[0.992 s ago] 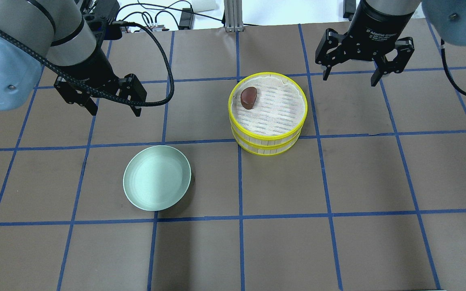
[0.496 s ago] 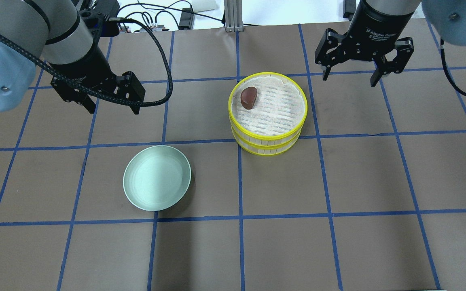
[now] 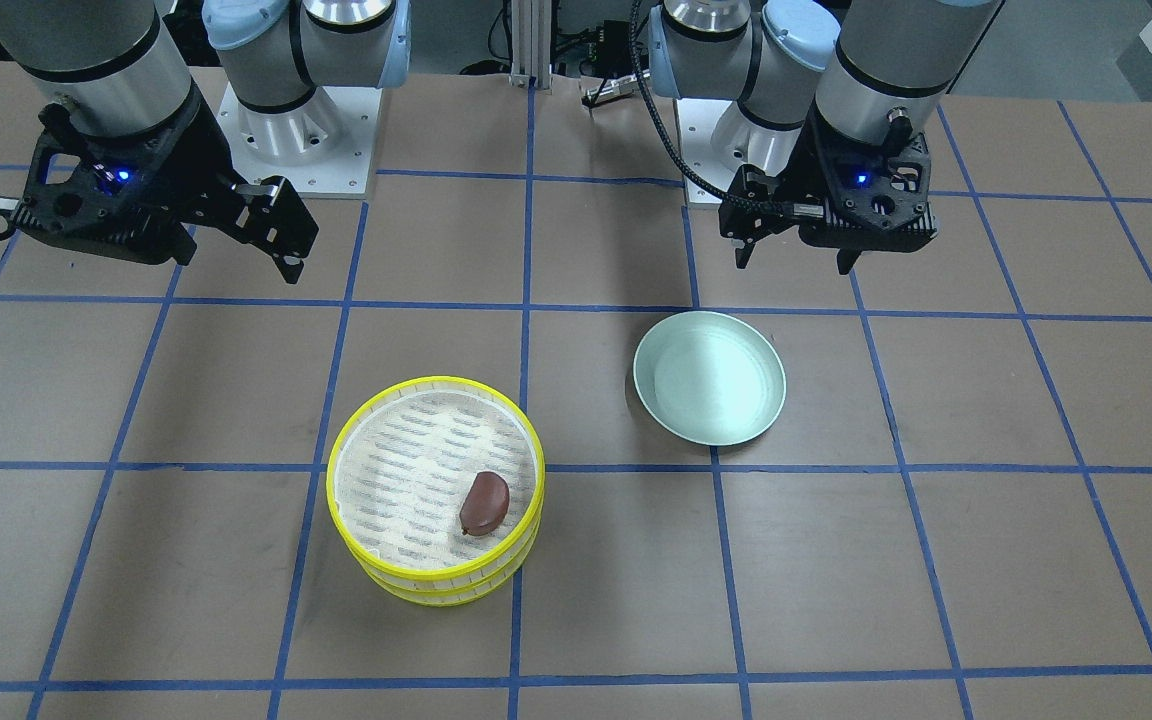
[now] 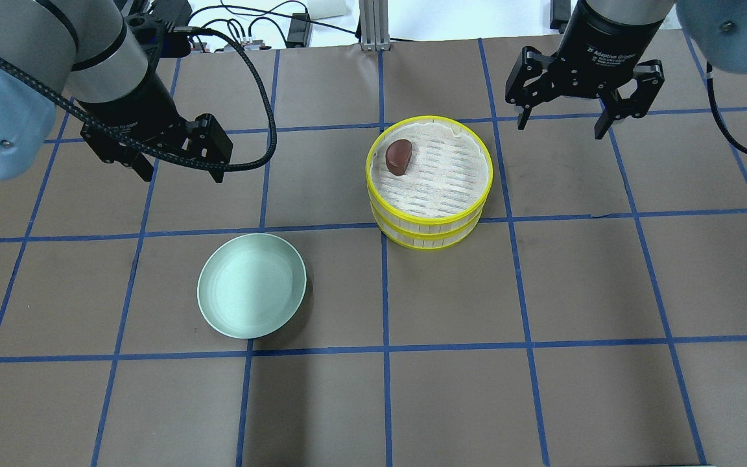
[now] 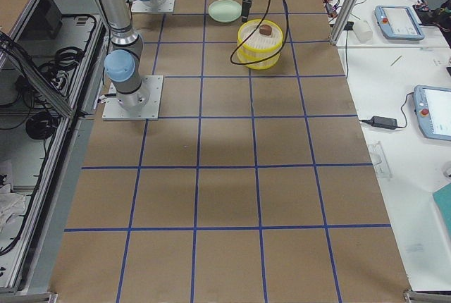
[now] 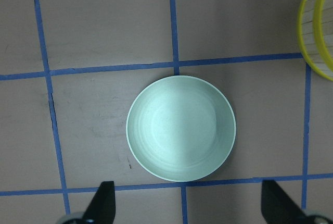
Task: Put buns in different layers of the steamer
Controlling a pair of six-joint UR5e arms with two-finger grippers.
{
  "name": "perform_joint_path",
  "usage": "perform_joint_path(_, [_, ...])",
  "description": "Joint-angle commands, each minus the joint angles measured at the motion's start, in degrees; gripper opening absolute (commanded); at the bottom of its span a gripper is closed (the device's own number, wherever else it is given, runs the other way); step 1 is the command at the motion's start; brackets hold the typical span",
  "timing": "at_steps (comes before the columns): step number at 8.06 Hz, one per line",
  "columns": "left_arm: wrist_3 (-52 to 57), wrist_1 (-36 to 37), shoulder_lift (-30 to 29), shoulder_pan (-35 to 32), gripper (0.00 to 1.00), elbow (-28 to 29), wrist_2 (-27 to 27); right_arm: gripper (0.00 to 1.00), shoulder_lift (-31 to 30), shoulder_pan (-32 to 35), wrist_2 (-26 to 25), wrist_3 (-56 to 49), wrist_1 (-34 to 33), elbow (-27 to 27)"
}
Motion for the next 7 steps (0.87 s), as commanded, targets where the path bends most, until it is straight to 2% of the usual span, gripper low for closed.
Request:
perform_joint_path(1, [0.0,-0.1,0.0,-0.1,1.0,-0.1,0.4,1.0,0.0,0.0,0.0,0.0,0.1,0.0])
perform_joint_path(7, [-0.9,-0.6,-0.2,-0.1,1.0,-0.2,-0.5,1.0,0.0,0.0,0.2,0.0,0.1,0.2])
